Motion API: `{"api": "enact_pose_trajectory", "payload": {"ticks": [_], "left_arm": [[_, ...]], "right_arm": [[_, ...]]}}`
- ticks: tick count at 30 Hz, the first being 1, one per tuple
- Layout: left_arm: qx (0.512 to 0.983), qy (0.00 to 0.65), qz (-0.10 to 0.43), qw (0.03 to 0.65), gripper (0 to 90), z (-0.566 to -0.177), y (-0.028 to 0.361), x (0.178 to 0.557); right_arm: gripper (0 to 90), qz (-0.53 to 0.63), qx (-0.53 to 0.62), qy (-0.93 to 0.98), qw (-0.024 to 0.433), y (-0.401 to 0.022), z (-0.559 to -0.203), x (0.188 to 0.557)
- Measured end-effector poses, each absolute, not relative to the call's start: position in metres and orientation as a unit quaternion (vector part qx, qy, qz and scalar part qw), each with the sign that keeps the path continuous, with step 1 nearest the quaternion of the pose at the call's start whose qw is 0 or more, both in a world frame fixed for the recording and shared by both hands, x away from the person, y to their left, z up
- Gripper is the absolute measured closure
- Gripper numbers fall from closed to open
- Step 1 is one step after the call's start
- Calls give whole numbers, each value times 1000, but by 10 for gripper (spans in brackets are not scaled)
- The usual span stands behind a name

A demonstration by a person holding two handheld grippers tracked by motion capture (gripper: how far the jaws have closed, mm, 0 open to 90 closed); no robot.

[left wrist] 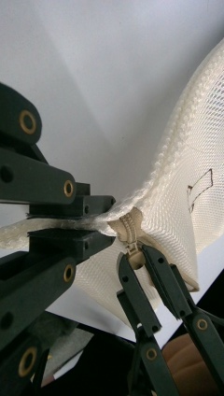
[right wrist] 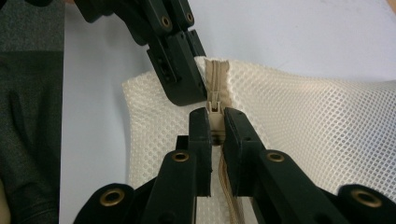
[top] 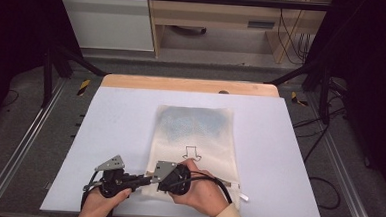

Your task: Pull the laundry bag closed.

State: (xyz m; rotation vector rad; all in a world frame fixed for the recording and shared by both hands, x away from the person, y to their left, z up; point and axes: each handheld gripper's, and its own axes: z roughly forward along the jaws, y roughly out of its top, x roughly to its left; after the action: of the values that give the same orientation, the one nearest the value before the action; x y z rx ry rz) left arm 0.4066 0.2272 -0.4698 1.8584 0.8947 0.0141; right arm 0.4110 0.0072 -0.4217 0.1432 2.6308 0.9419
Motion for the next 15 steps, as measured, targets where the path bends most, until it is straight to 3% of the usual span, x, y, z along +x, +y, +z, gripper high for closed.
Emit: {"api": "enact_pose_trajectory", "payload": {"ticks": [15], "left_arm": [[767,377,11,519,844,-467,230,406]], "right_arm": [[820,322,71,928,173,-13,-424,416]]}}
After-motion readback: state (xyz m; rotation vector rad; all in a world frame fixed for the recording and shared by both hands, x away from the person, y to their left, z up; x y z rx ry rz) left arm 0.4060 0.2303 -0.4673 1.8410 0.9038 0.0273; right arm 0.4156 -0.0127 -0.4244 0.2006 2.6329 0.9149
